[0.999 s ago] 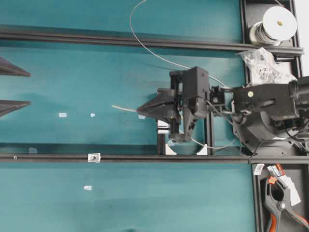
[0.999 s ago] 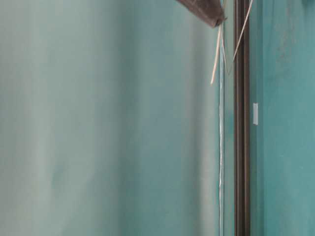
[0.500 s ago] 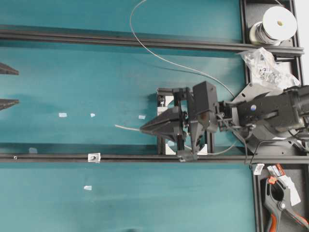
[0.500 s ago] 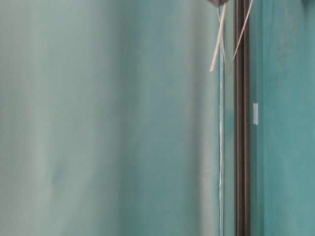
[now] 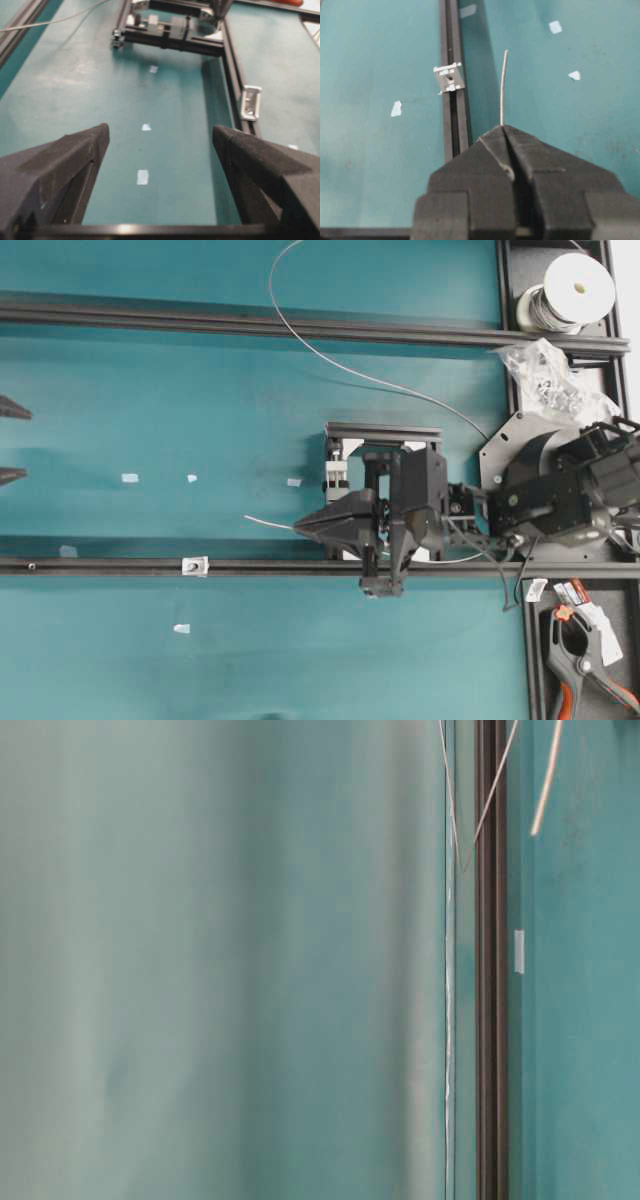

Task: Insert the wire through the hole in the metal fitting.
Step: 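Align the wire tip along the rail toward the white bracket's hole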

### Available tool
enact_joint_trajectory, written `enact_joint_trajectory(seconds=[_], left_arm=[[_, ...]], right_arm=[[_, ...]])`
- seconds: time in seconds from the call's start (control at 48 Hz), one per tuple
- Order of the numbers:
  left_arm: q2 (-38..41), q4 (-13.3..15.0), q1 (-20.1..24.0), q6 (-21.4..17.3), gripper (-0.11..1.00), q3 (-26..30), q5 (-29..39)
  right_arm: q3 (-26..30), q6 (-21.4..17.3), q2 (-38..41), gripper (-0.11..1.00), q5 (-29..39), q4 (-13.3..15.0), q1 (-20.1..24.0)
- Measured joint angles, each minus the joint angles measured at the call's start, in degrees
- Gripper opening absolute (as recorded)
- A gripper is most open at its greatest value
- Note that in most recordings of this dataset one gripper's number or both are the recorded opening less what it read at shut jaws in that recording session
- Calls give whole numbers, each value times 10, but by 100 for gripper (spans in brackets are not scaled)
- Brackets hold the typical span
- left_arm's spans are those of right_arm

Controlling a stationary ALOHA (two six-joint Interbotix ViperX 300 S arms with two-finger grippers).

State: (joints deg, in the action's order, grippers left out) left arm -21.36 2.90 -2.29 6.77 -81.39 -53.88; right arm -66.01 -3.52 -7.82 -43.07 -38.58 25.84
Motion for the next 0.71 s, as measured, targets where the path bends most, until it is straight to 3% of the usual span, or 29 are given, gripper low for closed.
enact_joint_trajectory(seconds=[0.104, 0.229, 0.708], left_arm=[[18, 0, -4, 1, 62, 1, -12], [51, 0, -9, 4, 62, 13, -18], [177, 2, -25, 26, 62, 46, -106]], right_arm=[[0, 11, 14, 1, -15, -34, 28], [4, 11, 36, 1, -28, -47, 45], [20, 8, 101, 1, -85, -48, 80]])
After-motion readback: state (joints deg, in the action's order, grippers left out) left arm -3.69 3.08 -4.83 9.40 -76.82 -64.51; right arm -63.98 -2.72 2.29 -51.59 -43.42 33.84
